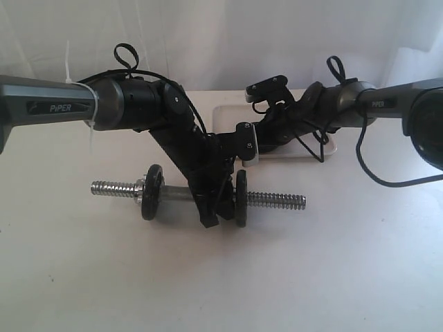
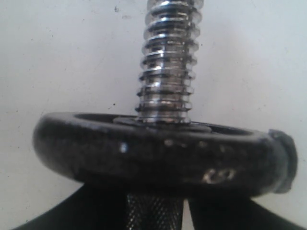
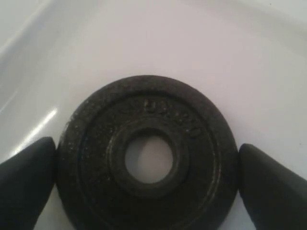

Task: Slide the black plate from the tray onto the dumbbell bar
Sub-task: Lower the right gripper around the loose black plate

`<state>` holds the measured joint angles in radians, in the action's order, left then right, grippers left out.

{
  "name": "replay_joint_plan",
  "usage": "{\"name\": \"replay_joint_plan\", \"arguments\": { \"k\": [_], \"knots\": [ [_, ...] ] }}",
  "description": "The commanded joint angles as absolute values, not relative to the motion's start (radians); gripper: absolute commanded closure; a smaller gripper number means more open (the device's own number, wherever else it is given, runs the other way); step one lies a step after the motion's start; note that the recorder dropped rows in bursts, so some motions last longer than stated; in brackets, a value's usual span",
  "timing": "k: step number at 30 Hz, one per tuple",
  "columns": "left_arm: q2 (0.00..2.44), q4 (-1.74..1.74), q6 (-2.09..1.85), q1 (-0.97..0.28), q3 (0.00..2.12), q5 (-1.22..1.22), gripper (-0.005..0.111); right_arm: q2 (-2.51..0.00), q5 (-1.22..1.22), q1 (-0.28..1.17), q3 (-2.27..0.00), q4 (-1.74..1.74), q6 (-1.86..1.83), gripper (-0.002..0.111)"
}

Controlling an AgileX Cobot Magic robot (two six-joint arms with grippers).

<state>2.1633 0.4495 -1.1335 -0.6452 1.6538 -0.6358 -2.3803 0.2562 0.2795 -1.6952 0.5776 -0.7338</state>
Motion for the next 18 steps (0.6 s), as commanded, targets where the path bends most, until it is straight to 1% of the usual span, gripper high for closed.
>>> {"name": "replay_joint_plan", "arguments": {
  "k": [1, 2, 3, 18],
  "knots": [
    [2.158, 0.478, -1.12, -0.65, 1.651, -0.673, 0.107, -2.395, 0.317, 0.278, -1.686, 0.539, -0.726, 0.085],
    [2.158, 0.478, -1.12, -0.65, 1.651, -0.673, 0.107, -2.395, 0.317, 0.278, -1.686, 0.521, -0.732, 0.099],
    [2.158, 0.478, -1.12, -0.65, 1.651, -0.673, 0.107, -2.395, 0.313, 0.278, -1.686, 0.493, -0.735, 0.108],
    [2.158, 0.527, -1.12, -0.65, 1.651, -0.644, 0.107, -2.377, 0.27, 0.278, -1.686, 0.476, -0.718, 0.108]
  ]
}}
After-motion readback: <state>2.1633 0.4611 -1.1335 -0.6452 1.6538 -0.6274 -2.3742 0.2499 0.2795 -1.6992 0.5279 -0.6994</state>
